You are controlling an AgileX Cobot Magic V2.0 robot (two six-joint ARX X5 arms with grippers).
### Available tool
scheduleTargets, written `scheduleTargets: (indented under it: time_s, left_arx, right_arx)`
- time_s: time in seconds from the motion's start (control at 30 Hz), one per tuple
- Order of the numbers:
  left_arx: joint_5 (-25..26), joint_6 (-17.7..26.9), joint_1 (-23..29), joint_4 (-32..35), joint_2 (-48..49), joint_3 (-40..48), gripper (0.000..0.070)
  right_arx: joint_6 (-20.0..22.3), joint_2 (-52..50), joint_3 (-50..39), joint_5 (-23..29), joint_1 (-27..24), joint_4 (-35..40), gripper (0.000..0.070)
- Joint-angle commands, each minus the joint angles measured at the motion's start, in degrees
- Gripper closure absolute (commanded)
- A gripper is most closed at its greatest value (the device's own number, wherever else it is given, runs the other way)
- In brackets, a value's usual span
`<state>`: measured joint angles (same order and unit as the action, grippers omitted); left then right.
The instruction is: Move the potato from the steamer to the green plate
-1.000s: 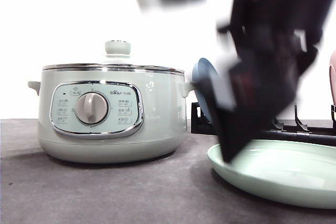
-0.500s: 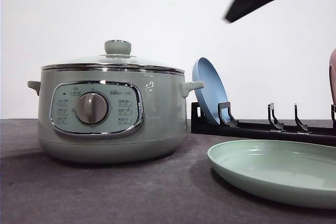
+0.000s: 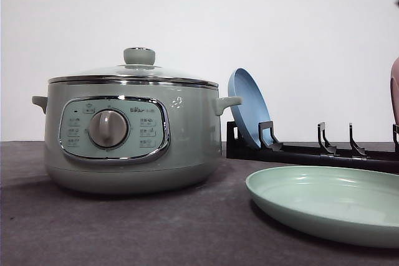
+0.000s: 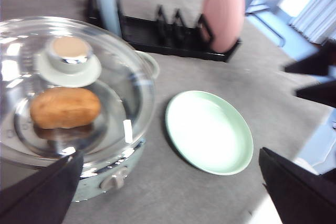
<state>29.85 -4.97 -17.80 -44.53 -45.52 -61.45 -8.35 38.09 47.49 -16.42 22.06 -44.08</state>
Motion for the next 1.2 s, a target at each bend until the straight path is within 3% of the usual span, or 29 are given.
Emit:
scheduleTargets:
  time_s: [0.0,0.23,0.5,0.8,1.0,1.17]
  left_arx:
    - [-0.46,1.11,-0.24,0.77,-0.97,-1.37,0.0000]
    - [-3.50,1.16,-0.27,-2.09,-8.67,-7.99,0.0000]
    - [-11.65,1.42,-0.54,-13.67,-25.96,-27.10,0.0000]
    - [-21.09,3.47,-5.09,-21.95,-45.72,-47.47,0.0000]
    - [-25.67,4.36,-8.12,-23.65,-54.91,-53.60,0.0000]
    - [-26.11,4.08,-8.95,-23.55,-59.08,-54.20,0.0000]
  right_arx:
    - [0.11,-2.06,-0.41,-1.31,-0.89,0.13,0.0152]
    - [-2.88,-8.46,-0.92,-1.80,-2.31,-2.30,0.0152]
    - [-5.08,-9.97,-0.92,-3.88,-2.31,-2.36,0.0152]
    - [-5.13,-9.97,-0.92,-4.57,-2.31,-2.22,0.0152]
    - [-5.15,-9.97,-0.92,-4.57,-2.31,-1.96,0.0152]
    - [-5.14,-9.97,-0.92,-4.57,-2.31,-1.82,0.0152]
